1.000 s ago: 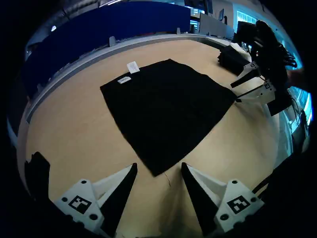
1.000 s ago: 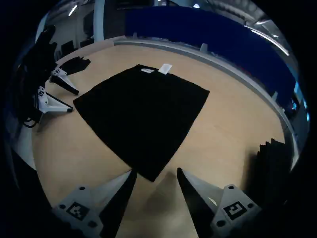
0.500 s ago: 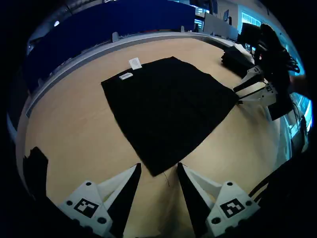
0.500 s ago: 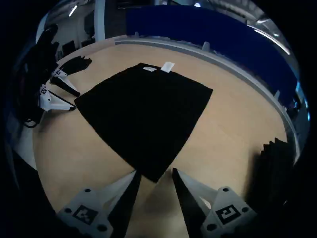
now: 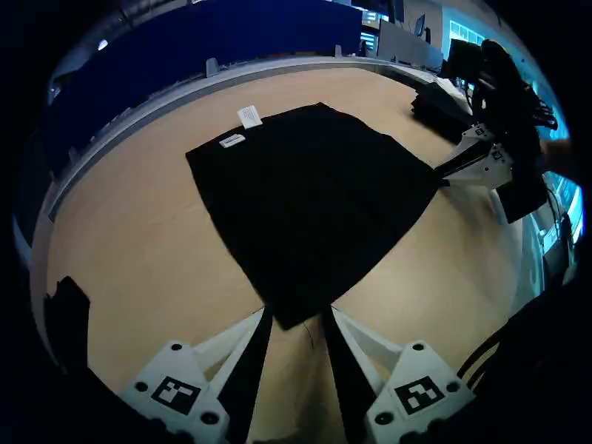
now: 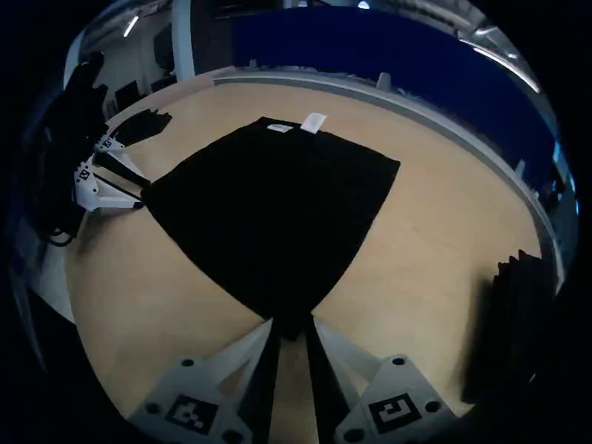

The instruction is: Fold towel

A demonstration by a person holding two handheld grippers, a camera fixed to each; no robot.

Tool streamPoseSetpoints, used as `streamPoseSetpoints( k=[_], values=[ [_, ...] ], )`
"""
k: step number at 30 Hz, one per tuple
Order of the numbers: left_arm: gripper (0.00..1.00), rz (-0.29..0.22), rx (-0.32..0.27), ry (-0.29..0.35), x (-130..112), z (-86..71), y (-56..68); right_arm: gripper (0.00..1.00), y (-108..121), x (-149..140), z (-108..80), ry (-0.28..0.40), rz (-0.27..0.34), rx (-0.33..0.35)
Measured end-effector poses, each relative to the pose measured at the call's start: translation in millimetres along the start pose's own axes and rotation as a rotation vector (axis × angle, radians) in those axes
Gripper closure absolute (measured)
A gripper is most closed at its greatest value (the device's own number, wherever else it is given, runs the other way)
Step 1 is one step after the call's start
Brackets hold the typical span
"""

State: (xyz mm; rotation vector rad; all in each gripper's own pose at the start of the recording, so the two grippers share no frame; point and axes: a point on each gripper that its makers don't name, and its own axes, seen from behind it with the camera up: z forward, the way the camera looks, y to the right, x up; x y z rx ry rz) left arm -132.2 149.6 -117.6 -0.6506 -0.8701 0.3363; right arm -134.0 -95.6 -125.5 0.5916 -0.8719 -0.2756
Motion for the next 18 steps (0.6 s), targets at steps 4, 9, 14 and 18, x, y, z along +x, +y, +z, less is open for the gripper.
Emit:
streamPoseSetpoints(
  k=[4, 9, 14, 18],
  values=[
    [0.63, 0.0, -0.002, -0.009, 0.1, -1.3, 0.0, 0.8, 2.7, 0.7, -0.1, -0.002, 0.003, -0.008],
    [0.75, -0.009, 0.002, -0.017, 0.1, -2.7, -2.6, 0.8, 6.1, 0.5, -0.4, -0.002, 0.012, -0.017],
    [0.79, -0.012, -0.003, -0.02, 0.2, -3.1, -0.1, 0.8, 7.1, 1.5, -0.8, 0.0, 0.024, -0.02],
    [0.81, -0.009, -0.015, -0.021, 0.0, -3.7, 3.8, 0.81, 8.4, 2.2, -0.2, 0.0, 0.033, -0.024]
  ],
)
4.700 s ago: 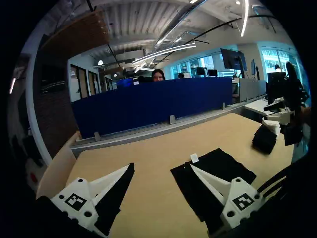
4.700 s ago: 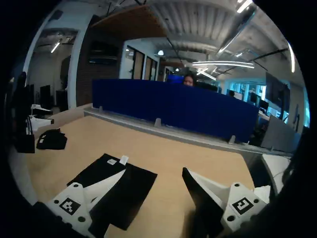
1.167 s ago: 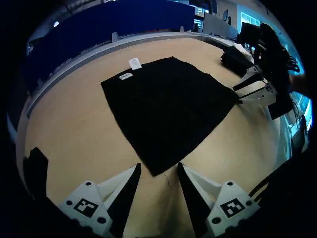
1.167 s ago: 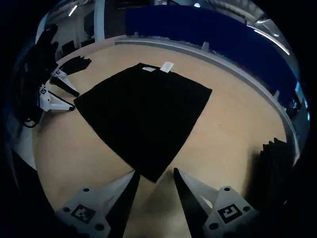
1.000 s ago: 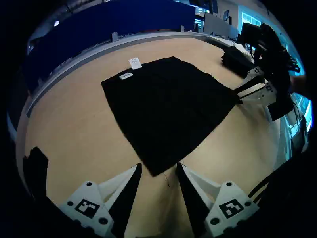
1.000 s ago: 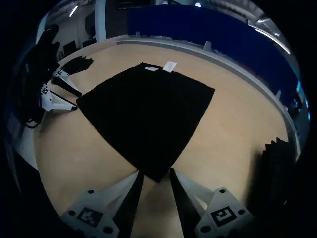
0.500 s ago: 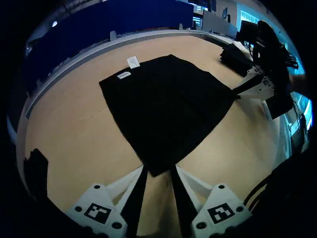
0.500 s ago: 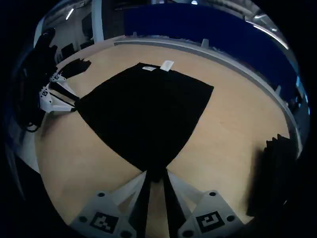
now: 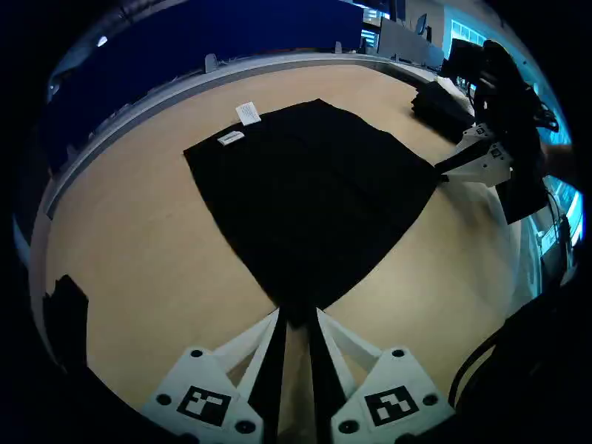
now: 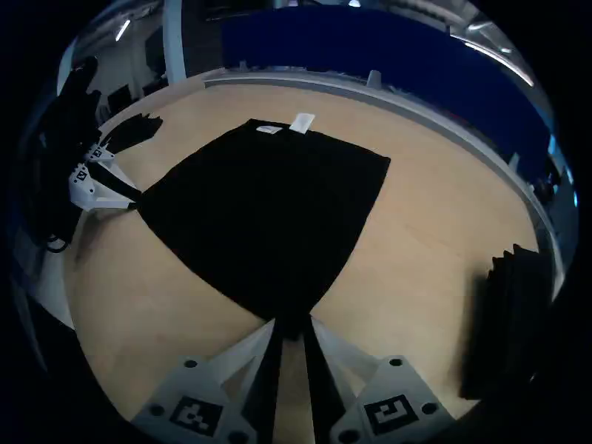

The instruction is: Fold towel

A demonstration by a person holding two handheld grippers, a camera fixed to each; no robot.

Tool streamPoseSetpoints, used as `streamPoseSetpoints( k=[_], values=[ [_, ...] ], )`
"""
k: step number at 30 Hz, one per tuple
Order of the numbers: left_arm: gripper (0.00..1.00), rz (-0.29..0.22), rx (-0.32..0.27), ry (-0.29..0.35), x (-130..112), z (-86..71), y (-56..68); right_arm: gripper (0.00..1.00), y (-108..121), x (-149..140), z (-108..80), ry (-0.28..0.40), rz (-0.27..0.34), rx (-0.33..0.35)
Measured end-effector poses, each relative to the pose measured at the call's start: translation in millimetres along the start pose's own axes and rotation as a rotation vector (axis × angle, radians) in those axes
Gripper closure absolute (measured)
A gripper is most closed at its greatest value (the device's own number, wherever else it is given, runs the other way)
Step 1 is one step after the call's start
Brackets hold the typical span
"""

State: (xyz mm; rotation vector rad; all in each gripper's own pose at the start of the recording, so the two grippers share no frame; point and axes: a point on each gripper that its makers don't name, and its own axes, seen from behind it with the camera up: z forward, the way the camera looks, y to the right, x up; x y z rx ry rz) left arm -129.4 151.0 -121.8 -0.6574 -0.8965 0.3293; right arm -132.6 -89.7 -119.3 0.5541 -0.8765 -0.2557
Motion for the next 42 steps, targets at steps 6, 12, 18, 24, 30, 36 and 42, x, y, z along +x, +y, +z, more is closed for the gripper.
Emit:
streamPoseSetpoints(
  k=[6, 12, 18, 24, 30, 36, 42],
  values=[
    [0.89, -0.005, 0.0, 0.007, 2, -0.3, 1.0, 0.81, 1, 5, -3.8, 0.01, 0.005, 0.003],
    [0.92, 0.019, 0.03, 0.013, 6, 0.9, -2.5, 0.81, -1, 7, -5.9, 0.014, -0.001, 0.007],
    [0.92, -0.006, 0.027, 0.019, 10, -3.8, -3.8, 0.81, -1, 10, -7.8, 0.022, 0.009, 0.009],
    [0.92, -0.041, 0.022, 0.04, 17, -12.8, -4.9, 0.81, 0, 20, -15.2, 0.044, 0.024, 0.01],
    [0.92, -0.076, 0.023, 0.072, 31, -25.2, -7.4, 0.81, 0, 33, -27.8, 0.072, 0.026, 0.008],
    [0.92, -0.089, 0.029, 0.105, 47, -41.3, -11.0, 0.81, -2, 50, -44.9, 0.1, 0.015, 0.005],
    [0.92, -0.112, 0.031, 0.128, 59, -58.3, -11.7, 0.81, -4, 66, -66.6, 0.125, 0.009, 0.006]
  ],
)
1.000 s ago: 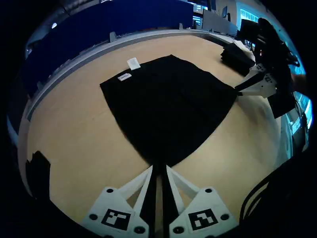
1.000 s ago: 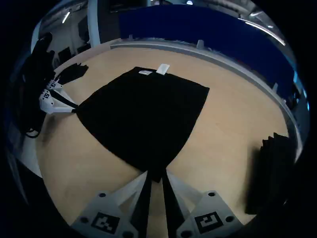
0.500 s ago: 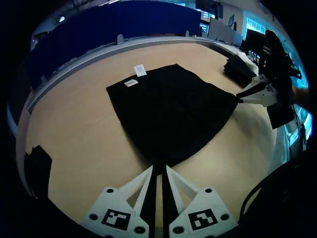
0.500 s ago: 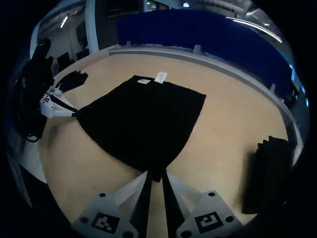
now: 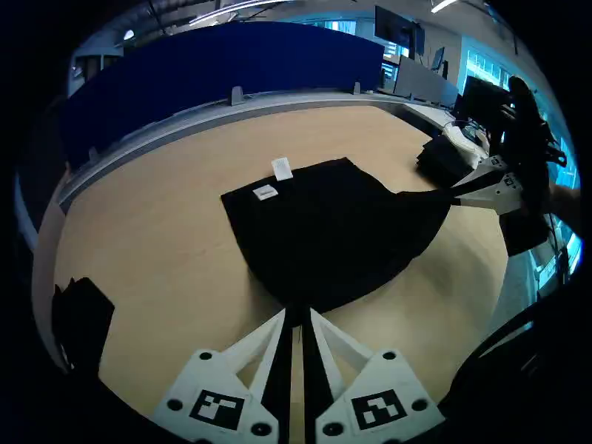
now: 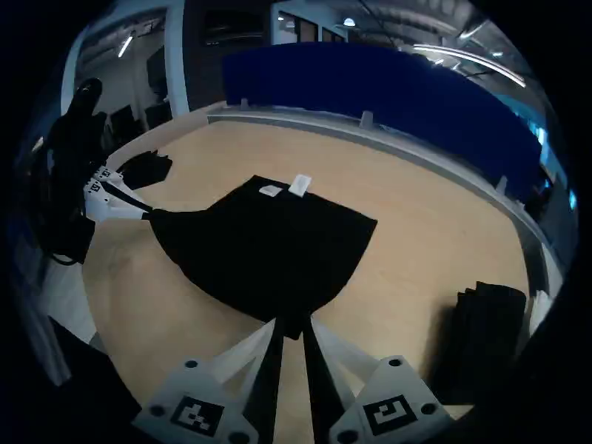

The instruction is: Fold towel

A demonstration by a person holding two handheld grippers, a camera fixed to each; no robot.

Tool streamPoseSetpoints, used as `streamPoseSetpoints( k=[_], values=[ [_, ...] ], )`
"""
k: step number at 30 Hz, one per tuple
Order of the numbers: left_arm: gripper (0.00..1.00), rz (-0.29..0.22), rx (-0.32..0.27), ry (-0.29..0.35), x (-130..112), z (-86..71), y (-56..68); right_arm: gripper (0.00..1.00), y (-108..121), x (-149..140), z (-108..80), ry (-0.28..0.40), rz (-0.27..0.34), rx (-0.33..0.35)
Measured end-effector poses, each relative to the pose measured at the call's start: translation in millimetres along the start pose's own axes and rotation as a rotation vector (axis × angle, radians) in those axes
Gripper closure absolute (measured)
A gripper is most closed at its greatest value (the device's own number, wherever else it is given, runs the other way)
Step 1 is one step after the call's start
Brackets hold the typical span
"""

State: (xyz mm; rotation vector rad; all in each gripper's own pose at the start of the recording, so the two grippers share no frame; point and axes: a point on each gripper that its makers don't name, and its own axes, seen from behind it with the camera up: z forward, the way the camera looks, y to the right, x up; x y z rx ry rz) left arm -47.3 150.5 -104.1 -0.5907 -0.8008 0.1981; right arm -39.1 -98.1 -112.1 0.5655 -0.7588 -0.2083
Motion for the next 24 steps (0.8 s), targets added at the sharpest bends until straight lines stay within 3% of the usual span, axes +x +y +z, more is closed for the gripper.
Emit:
streamPoseSetpoints(
  k=[14, 18, 24],
  values=[
    [0.92, -0.087, -0.021, 0.027, 20, -42.9, 11.6, 0.81, -5, 20, -40.4, 0.01, -0.006, 0.011],
    [0.92, -0.108, -0.027, 0.035, 23, -47.5, 15.2, 0.81, -5, 19, -44.1, 0.004, -0.007, 0.012],
    [0.92, -0.127, -0.019, 0.037, 25, -41.7, 12.1, 0.82, -1, 22, -39.4, 0.0, -0.005, 0.012]
  ],
)
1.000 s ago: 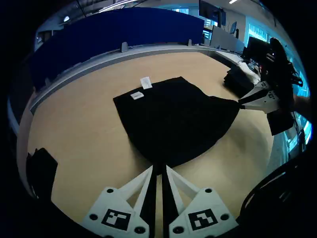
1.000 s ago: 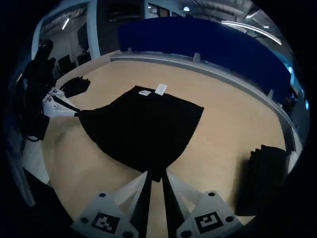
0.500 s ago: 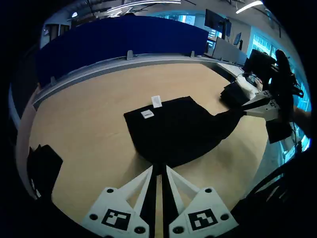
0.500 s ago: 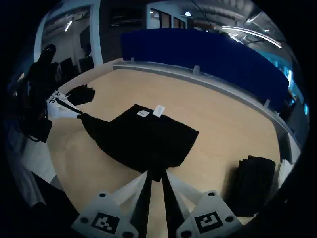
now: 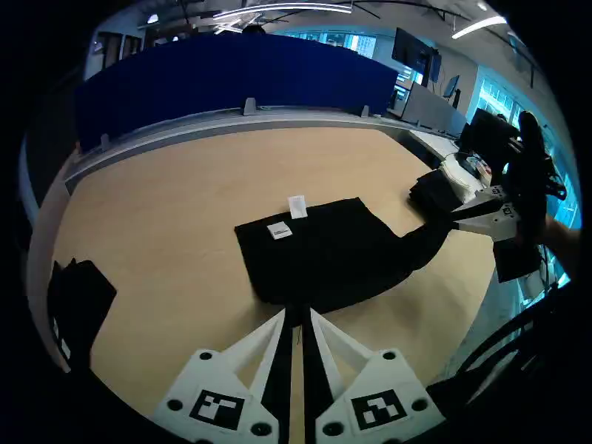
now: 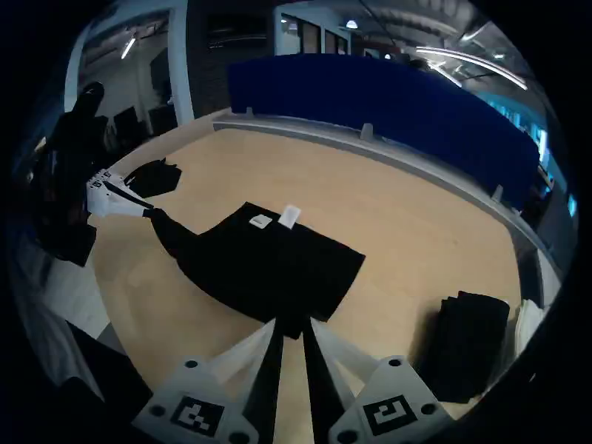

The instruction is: Fold towel

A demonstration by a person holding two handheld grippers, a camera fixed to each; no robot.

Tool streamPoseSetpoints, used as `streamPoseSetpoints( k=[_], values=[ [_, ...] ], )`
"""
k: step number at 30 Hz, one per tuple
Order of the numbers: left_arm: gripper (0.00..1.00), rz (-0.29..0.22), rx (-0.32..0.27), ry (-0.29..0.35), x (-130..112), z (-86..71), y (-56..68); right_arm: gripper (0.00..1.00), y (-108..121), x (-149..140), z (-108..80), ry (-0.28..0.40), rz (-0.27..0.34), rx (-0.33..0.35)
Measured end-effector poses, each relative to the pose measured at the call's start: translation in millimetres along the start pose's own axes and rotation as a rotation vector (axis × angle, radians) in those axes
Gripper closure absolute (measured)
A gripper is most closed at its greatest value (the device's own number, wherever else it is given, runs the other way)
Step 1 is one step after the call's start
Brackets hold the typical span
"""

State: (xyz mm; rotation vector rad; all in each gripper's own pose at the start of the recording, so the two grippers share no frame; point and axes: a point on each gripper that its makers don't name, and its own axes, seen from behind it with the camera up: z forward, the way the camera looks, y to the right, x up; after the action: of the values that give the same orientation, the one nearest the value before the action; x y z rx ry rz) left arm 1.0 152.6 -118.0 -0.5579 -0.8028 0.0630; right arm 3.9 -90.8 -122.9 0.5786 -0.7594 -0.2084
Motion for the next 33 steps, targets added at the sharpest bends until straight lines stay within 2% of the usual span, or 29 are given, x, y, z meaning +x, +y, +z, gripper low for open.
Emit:
streamPoseSetpoints(
  k=[9, 20, 26, 33],
  values=[
    [0.92, -0.032, 0.006, 0.025, 23, 19.8, -11.4, 0.83, 19, 13, 16.2, -0.009, -0.022, -0.02],
    [0.92, -0.041, 0.028, 0.043, 48, 61.6, -34.7, 0.83, 47, 27, 63.7, -0.002, 0.009, -0.03],
    [0.92, -0.043, 0.03, 0.024, 47, 84.8, -40.9, 0.83, 59, 23, 82.4, -0.021, 0.023, -0.038],
    [0.92, -0.04, 0.035, -0.001, 40, 100.8, -46.1, 0.83, 65, 17, 96.8, -0.046, 0.018, -0.043]
  ],
)
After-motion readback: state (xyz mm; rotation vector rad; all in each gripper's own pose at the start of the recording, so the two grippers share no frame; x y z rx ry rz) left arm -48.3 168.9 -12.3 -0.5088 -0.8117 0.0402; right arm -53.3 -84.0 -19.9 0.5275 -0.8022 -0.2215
